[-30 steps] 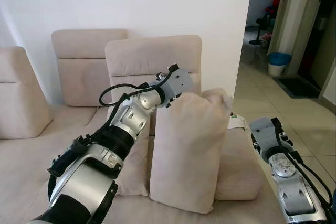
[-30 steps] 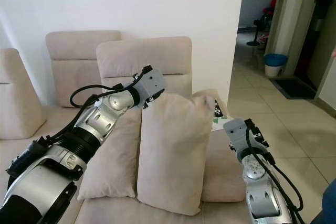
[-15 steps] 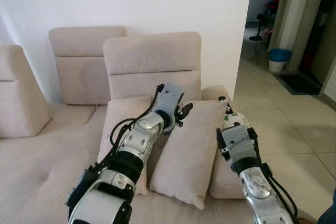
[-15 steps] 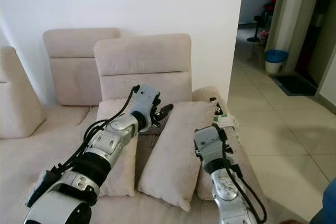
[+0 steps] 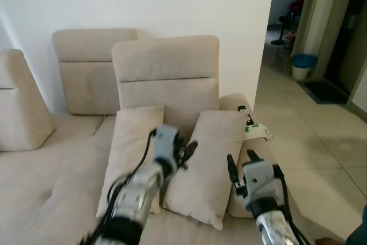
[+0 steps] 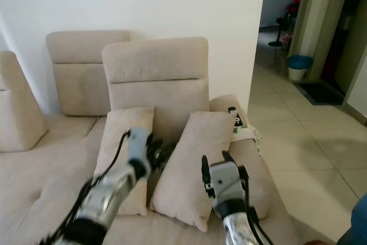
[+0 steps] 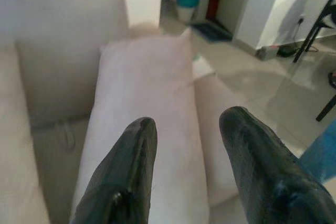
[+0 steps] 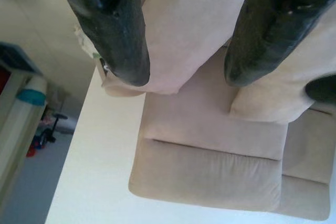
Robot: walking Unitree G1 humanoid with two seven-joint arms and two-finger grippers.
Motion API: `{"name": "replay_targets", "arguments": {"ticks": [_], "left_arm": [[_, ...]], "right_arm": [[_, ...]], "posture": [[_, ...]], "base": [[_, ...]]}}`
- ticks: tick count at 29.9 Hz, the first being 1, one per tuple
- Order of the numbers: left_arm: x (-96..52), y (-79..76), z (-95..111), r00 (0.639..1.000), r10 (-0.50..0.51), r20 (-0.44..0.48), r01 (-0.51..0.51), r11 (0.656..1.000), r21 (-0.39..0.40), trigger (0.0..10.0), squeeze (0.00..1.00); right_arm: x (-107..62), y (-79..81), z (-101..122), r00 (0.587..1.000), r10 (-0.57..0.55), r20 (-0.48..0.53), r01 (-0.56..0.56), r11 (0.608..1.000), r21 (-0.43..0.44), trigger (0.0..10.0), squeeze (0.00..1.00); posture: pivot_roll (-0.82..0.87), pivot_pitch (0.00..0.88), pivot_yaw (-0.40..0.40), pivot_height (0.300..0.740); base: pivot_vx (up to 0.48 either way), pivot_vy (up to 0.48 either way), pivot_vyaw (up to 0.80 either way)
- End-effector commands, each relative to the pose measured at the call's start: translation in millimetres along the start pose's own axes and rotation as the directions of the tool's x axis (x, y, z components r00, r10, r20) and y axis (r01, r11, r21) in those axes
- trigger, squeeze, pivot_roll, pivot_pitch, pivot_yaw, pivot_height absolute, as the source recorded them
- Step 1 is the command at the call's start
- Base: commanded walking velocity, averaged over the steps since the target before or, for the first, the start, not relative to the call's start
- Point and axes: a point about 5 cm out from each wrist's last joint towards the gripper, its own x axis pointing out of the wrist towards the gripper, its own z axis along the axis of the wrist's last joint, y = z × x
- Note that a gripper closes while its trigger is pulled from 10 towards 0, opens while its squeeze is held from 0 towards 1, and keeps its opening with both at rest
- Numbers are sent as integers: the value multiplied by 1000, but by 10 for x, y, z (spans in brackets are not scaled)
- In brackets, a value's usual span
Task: Move the pillow to the sofa from floor
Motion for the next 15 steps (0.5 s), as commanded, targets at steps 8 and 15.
{"name": "replay_targets", "arguments": {"ticks": [8, 15], "left_arm": [[-314, 140, -150, 997, 71, 9, -72, 996, 51, 10000, 0], [-498, 237, -183, 993, 118, 29, -120, 990, 71, 10000, 0]], "right_arm": [[-121, 0, -114, 1000, 15, -5, -14, 998, 59, 10000, 0], [-196, 5, -182, 1000, 20, -12, -19, 994, 105, 10000, 0]], "posture": [[-141, 0, 93, 740], [-128, 0, 92, 740]], "base": [[0, 0, 0], [0, 0, 343]]}}
